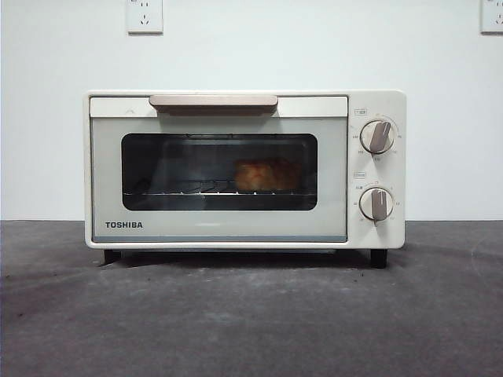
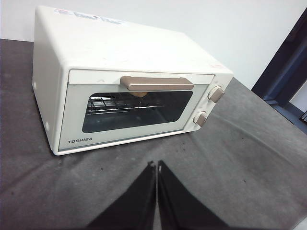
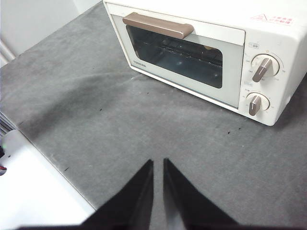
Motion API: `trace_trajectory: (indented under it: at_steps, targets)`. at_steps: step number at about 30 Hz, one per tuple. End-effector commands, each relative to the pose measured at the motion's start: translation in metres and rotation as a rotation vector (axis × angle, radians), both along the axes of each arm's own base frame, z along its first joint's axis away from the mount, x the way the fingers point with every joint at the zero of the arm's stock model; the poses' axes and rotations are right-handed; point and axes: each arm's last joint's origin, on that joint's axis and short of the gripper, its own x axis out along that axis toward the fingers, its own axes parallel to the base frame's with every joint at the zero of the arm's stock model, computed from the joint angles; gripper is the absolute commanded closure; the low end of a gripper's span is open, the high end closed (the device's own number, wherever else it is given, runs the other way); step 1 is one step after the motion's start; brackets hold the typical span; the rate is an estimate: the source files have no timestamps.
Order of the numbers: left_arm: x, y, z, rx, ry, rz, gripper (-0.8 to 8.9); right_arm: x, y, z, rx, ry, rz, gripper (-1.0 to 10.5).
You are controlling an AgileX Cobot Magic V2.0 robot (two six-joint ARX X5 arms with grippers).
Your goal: The left arm flap open the oven, the right arm pick bread and place it into oven, the left arm flap close the oven
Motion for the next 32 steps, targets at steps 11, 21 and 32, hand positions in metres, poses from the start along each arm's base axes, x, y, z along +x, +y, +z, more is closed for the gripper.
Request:
trace_trajectory:
  at_steps: [11, 21, 32]
  targets:
    - [-0.001, 0.0, 0.006, -0.009, -0.024, 0.001, 8.03, -0.001, 0.0, 0.005, 0.008, -0.025, 0.014, 9.3]
    - [0.011, 0.0, -0.017, -0.01, 0.031, 0.006, 8.03, -0.001, 0.0, 0.006, 0.009, -0.026, 0.014, 9.3]
    - [0.051, 0.003, -0.086, 0.01, -0.141, 0.085, 8.03, -0.001, 0.0, 0.006, 0.01, -0.026, 0.014, 9.3]
